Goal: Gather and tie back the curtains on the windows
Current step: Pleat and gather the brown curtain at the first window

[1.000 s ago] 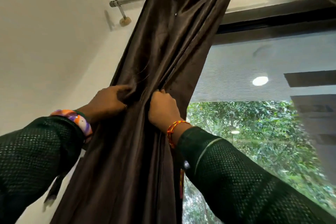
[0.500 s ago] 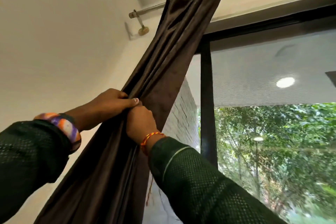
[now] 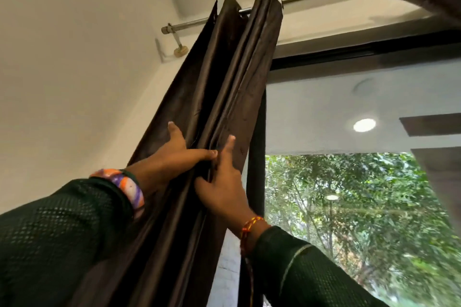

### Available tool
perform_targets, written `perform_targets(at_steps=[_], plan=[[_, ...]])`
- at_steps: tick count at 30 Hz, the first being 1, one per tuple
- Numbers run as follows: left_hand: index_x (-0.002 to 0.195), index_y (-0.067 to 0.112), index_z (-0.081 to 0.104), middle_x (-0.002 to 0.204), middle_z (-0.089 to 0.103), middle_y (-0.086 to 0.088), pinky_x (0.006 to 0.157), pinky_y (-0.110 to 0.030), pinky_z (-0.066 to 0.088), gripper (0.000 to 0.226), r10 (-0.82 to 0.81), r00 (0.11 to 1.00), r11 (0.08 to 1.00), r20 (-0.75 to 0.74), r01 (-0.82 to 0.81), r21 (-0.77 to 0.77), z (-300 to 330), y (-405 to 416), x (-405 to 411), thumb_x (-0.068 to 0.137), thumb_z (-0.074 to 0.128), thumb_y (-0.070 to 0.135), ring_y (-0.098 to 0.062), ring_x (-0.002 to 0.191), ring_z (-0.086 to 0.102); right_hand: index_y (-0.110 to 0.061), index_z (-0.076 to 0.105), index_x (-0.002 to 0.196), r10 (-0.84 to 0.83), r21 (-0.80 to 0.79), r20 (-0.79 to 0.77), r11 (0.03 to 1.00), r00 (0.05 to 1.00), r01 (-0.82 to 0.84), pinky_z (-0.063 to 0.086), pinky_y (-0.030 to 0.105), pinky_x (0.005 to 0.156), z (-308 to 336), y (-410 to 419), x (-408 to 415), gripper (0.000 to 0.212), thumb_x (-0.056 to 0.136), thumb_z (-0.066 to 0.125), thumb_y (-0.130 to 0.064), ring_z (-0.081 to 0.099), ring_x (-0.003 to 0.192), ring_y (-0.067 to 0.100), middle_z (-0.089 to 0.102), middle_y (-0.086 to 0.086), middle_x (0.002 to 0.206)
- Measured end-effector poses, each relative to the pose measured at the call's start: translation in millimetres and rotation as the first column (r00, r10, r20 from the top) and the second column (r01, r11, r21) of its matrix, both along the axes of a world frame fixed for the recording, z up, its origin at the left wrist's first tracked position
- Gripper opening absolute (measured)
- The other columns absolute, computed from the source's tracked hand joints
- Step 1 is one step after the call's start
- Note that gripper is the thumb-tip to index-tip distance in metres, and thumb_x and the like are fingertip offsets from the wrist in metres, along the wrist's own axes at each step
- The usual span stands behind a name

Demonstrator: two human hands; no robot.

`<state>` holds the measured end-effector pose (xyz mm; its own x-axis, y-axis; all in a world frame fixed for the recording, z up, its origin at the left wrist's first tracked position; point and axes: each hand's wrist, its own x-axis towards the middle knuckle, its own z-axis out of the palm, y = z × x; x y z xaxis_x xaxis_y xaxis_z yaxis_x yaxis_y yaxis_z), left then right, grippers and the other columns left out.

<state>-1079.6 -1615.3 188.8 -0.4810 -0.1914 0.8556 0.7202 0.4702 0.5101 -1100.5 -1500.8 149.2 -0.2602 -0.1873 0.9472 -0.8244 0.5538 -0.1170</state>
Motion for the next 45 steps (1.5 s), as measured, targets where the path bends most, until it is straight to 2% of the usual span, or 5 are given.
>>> perform_targets(at_steps=[10, 20, 27, 31, 45], plan=[[0.116, 0.016, 0.057, 0.123, 0.05, -0.02, 0.095, -0.041, 0.038, 0.06, 0.594, 0.801, 0.804, -0.074, -0.591, 0.067, 20, -2, 23, 0.08, 0.051, 0.064, -0.04, 0.12, 0.04, -0.014, 0.054, 0.105, -0.021, -0.116, 0.148, 0.993, 0.989, 0.038, 0.057, 0.047, 0.076, 34, 83, 32, 0.036, 0.07, 0.061, -0.018, 0.065, 0.09, 0.03, 0.065, 0.01, 0.099], [0.117, 0.017, 0.057, 0.08, 0.055, 0.001, 0.036, -0.016, 0.041, 0.033, -0.119, 0.988, 0.992, 0.096, 0.114, 0.053, 14, -1, 29, 0.089, 0.056, 0.034, -0.003, 0.047, 0.058, -0.009, 0.046, 0.121, -0.043, -0.133, 0.12, 0.989, 0.992, 0.059, 0.047, 0.044, 0.095, 39, 68, 32, 0.046, 0.082, 0.059, -0.027, 0.056, 0.109, 0.032, 0.058, 0.013, 0.12], [0.106, 0.014, 0.066, 0.107, 0.065, -0.011, 0.078, -0.029, 0.053, 0.064, -0.024, 1.0, 0.99, -0.014, 0.025, 0.135, 15, -9, -13, 0.065, 0.068, 0.063, -0.024, 0.089, 0.064, -0.005, 0.011, 0.147, -0.12, -0.1, 0.159, 0.986, 0.98, 0.137, 0.037, 0.044, 0.107, 41, 49, 36, 0.104, 0.076, 0.057, -0.066, 0.042, 0.131, 0.034, 0.038, 0.015, 0.146], [0.138, 0.033, 0.04, 0.156, 0.01, -0.018, 0.118, -0.05, 0.008, 0.094, 0.08, 0.992, 0.989, 0.096, -0.091, 0.117, 11, -18, -24, 0.058, 0.063, 0.077, -0.037, 0.143, 0.004, -0.002, -0.005, 0.148, -0.283, 0.009, 0.131, 0.959, 0.95, 0.284, 0.037, 0.041, 0.106, 42, 44, 34, 0.106, 0.08, 0.064, -0.045, 0.041, 0.131, 0.035, 0.033, 0.02, 0.147], [0.122, 0.0, 0.046, 0.113, 0.058, -0.017, 0.09, -0.04, 0.049, 0.083, -0.033, 0.998, 0.961, -0.058, 0.047, 0.271, 15, -9, -35, 0.055, 0.085, 0.027, -0.032, 0.103, 0.057, -0.006, -0.012, 0.149, -0.442, 0.181, 0.021, 0.884, 0.897, 0.432, 0.037, 0.045, 0.104, 52, 51, 34, 0.09, 0.088, 0.054, -0.01, 0.04, 0.13, 0.041, 0.028, 0.023, 0.149]])
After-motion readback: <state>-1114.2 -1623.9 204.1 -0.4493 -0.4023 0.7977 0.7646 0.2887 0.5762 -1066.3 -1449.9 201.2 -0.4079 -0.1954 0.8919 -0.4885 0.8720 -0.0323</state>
